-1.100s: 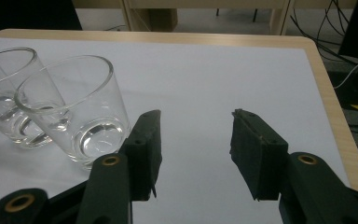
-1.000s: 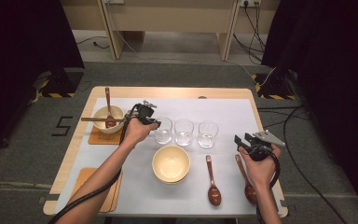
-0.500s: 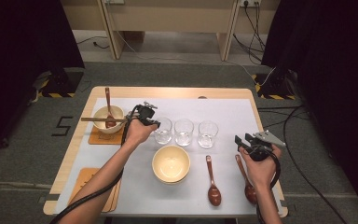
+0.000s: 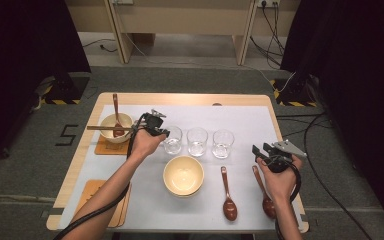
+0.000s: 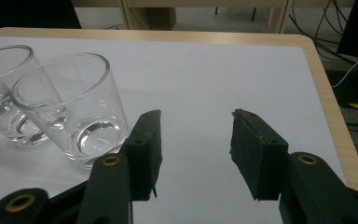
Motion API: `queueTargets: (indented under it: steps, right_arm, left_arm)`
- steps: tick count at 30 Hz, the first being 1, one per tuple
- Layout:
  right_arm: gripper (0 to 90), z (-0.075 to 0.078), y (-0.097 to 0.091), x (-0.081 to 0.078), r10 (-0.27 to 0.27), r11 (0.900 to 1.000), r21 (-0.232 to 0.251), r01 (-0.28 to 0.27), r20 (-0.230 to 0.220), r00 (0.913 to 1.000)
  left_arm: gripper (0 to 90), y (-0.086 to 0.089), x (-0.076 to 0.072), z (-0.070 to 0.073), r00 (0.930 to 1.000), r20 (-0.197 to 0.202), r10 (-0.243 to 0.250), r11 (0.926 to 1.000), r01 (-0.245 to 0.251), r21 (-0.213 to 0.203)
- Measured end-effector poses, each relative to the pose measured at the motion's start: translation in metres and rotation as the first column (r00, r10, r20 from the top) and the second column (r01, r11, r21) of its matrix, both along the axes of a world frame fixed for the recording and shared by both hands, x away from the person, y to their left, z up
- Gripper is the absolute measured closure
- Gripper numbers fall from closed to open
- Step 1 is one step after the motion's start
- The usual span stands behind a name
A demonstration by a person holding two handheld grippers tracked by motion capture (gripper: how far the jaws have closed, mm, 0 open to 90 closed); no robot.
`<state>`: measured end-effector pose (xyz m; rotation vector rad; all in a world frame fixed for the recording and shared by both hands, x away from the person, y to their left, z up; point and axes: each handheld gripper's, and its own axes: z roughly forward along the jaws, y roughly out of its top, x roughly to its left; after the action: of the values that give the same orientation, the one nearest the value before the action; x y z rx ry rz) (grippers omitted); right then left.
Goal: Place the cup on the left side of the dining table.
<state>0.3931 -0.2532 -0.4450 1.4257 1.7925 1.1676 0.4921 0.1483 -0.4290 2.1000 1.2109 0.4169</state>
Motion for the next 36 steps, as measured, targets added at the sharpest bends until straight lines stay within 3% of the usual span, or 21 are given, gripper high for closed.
queueTargets:
  steps: [36]
  right_arm:
    - [53.4, 0.001, -0.001, -0.001, -0.003, 1.0, -0.009, 0.003, 0.001, 1.0]
  left_arm:
    - [80.6, 0.024, -0.026, 0.021, 0.9992, 0.04, -0.009, 0.9999, 0.01, -0.012]
